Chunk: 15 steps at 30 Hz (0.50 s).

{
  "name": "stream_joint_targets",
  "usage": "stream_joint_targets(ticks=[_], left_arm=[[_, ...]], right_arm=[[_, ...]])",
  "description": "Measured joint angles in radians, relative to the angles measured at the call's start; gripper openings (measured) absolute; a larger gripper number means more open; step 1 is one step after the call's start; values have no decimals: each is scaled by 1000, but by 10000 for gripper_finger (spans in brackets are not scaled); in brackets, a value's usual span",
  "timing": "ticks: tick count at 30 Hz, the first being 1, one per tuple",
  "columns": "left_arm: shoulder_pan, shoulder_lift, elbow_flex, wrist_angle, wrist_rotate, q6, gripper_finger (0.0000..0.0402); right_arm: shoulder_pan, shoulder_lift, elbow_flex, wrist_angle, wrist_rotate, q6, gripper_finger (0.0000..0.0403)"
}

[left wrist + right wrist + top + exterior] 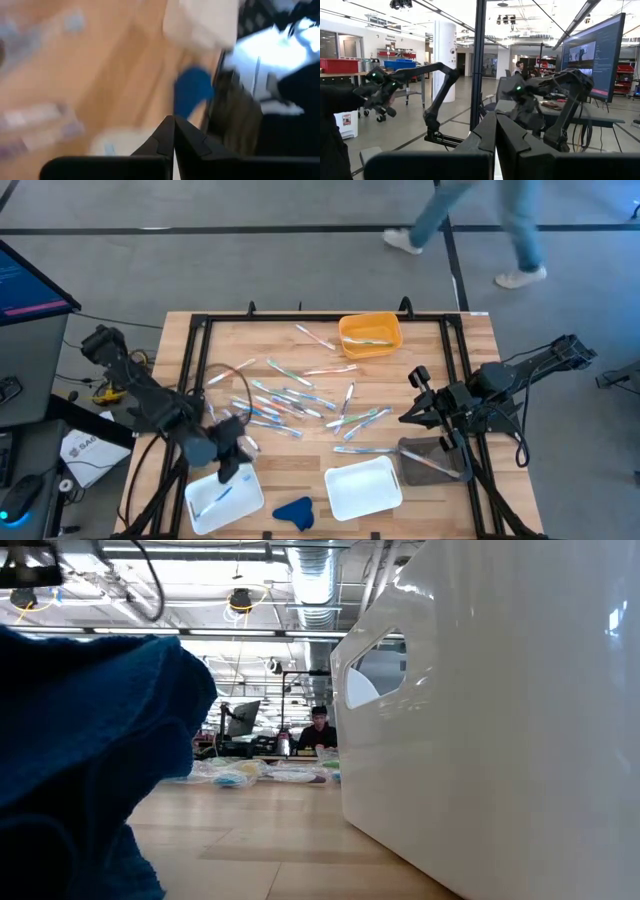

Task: Pick & Place Toothbrushes
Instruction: Put the blue toothbrush into the left white bin

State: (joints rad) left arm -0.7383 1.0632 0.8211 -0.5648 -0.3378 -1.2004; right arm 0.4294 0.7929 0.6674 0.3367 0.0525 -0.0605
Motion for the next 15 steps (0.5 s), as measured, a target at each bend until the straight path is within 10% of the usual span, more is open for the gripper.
stream_joint_targets(ticks=[15], left_arm=[[253, -3, 0, 5, -49, 459, 0]], right_arm=[[0, 0, 0, 0, 0, 0, 0]])
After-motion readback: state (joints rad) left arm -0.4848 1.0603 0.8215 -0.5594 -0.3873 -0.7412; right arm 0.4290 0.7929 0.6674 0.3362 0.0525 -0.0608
